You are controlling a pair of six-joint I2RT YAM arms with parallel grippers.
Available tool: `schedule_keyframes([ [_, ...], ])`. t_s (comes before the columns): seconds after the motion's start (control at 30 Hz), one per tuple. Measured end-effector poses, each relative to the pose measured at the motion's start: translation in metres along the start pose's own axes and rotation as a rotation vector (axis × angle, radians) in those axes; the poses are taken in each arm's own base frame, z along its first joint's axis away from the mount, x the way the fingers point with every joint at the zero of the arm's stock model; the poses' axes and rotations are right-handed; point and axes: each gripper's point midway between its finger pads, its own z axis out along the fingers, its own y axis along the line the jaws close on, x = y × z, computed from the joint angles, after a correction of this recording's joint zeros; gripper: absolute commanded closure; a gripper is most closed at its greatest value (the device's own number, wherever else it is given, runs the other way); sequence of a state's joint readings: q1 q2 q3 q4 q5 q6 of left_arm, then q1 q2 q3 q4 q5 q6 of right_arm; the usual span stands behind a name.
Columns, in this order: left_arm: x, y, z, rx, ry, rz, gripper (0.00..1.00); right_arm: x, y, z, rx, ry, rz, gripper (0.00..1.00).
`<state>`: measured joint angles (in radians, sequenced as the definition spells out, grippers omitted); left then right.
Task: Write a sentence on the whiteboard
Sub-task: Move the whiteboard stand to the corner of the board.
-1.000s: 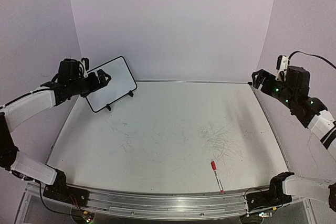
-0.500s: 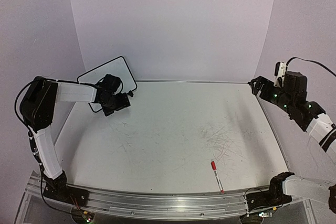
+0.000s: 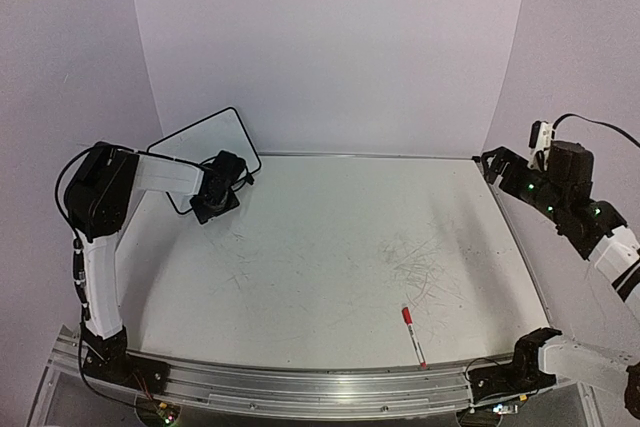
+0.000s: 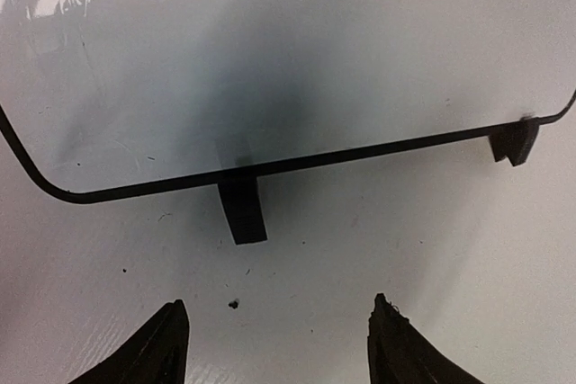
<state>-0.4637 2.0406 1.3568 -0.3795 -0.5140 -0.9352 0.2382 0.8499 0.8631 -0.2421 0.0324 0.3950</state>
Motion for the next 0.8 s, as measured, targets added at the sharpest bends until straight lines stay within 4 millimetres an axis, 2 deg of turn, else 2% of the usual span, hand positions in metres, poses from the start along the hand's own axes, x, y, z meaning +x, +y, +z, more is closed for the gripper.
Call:
schedule_keyframes([
  [0.1, 0.003, 0.004, 0.011, -0.042, -0.011, 0.016, 0.39, 0.004, 0.000, 0.002, -0.003, 0.017, 0.001, 0.02],
  [0.3, -0.002, 0.006, 0.027, -0.092, -0.041, 0.041, 0.47, 0.004, 0.002, 0.000, -0.015, 0.018, 0.006, 0.02],
  [0.57, -0.011, 0.018, 0.040, -0.143, -0.069, 0.034, 0.50, 0.004, 0.005, -0.001, -0.029, 0.022, 0.012, 0.02],
  [0.8, -0.015, 0.025, 0.048, -0.178, -0.077, 0.066, 0.61, 0.007, 0.005, 0.000, -0.037, 0.031, 0.025, 0.02],
])
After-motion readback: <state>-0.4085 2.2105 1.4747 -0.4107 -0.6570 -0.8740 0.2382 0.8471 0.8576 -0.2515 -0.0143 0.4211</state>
